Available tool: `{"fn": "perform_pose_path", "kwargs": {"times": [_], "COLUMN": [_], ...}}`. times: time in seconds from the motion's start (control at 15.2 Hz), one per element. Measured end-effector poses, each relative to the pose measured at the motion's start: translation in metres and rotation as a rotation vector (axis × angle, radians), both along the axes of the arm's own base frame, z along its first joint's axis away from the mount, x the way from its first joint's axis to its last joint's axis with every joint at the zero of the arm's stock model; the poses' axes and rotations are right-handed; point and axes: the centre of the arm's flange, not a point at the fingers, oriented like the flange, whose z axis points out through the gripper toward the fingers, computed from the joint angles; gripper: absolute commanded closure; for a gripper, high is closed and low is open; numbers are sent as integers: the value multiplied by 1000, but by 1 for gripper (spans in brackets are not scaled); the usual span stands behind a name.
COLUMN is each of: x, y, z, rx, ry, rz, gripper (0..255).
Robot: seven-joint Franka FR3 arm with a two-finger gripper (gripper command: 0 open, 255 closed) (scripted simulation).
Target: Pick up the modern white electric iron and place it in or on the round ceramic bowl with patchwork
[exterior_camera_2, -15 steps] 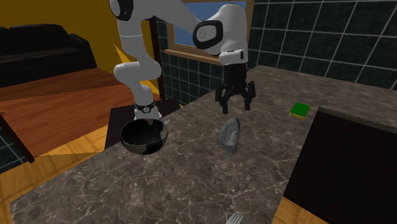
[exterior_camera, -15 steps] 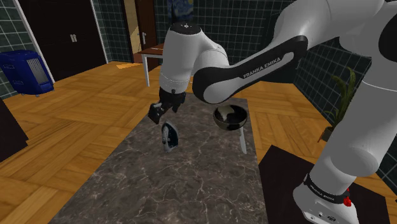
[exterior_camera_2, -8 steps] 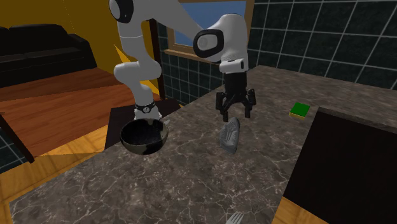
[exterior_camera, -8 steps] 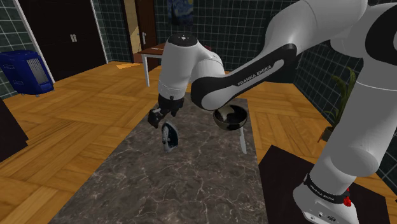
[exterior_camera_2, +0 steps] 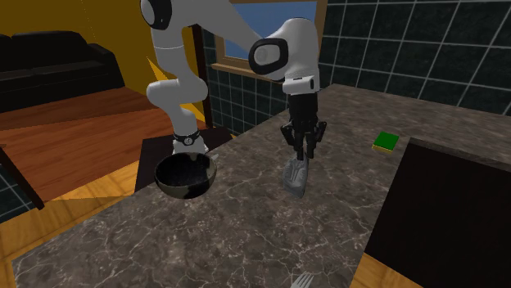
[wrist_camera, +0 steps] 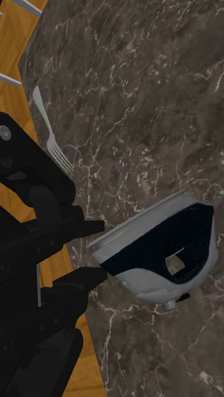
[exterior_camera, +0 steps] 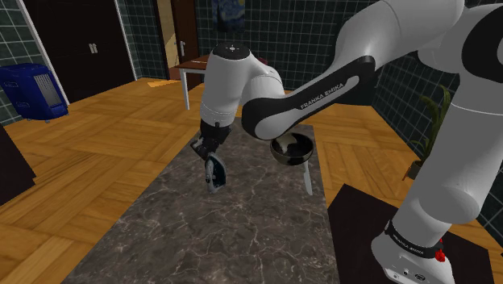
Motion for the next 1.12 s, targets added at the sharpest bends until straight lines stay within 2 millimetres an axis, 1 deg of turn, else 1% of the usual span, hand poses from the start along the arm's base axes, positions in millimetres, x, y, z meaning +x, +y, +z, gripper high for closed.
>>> {"fn": "perform_pose_path", "kwargs": {"times": [0.53, 0.79, 1.12], "x": [0, 0, 0], "y": [0, -1, 0], "z": [3, 20, 48], "rx": [0, 0, 0], "ry": [0, 0, 0], "rz": [0, 0, 0], "gripper": [255, 255, 255]}}
